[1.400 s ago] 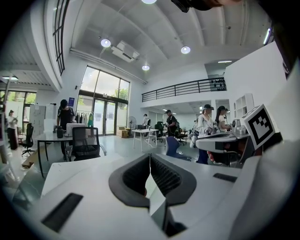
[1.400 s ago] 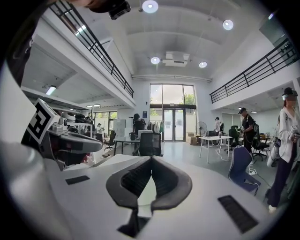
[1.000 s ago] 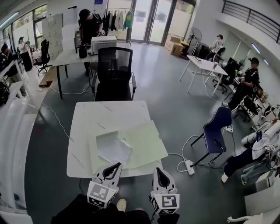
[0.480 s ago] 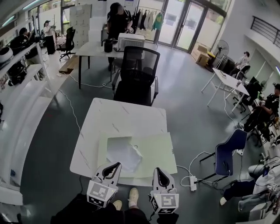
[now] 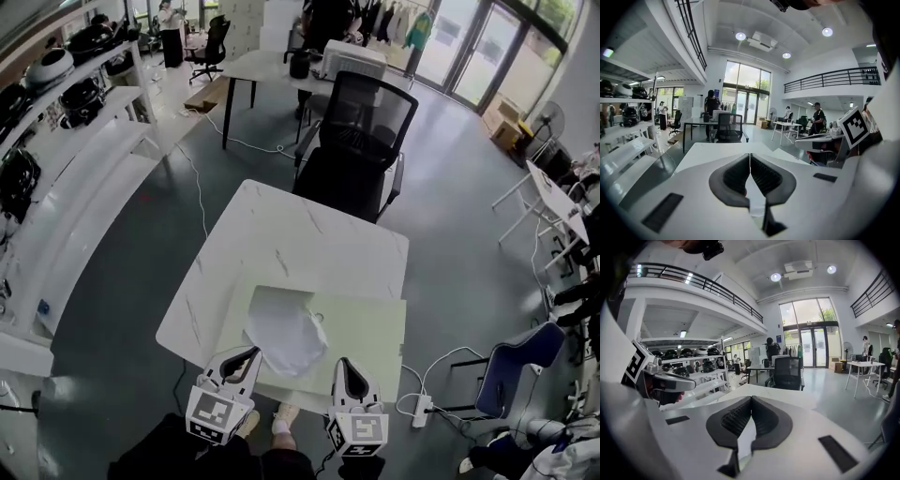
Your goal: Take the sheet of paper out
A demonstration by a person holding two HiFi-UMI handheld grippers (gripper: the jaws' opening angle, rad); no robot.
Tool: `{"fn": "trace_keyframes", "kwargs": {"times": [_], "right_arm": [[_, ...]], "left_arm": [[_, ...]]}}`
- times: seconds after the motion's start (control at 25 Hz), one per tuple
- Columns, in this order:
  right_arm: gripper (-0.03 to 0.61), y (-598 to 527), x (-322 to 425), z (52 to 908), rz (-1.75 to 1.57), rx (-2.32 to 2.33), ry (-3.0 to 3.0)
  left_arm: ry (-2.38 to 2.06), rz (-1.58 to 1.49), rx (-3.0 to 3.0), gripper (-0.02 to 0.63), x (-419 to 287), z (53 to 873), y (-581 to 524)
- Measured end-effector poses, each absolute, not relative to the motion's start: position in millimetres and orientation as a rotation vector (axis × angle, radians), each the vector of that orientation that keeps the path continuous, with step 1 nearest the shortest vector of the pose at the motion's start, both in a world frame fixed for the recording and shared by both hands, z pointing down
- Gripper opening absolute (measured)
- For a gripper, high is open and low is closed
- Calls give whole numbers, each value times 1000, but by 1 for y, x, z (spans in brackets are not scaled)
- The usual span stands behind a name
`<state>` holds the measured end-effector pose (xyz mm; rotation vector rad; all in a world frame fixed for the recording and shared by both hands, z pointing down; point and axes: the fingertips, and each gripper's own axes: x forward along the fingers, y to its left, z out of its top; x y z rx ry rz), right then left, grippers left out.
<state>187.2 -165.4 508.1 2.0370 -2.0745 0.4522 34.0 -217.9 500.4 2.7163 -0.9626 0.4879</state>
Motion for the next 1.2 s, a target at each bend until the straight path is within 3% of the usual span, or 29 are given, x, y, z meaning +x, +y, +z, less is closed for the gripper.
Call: {"fn": "trace_keyframes", "kwargs": {"times": [1.12,1.16,1.2], "right_arm": [[18,-228,210,716,889,1725,-2009],[31,-228,208,720,910,1715,-2012],[131,-228,206,724,932,1700,-2017]], "left_arm": [[-1024,687,2427,25,52,669,-266],[-1022,691,2423,25,53,672,-266],[-1022,693,2419,25,53,674,-266]]}}
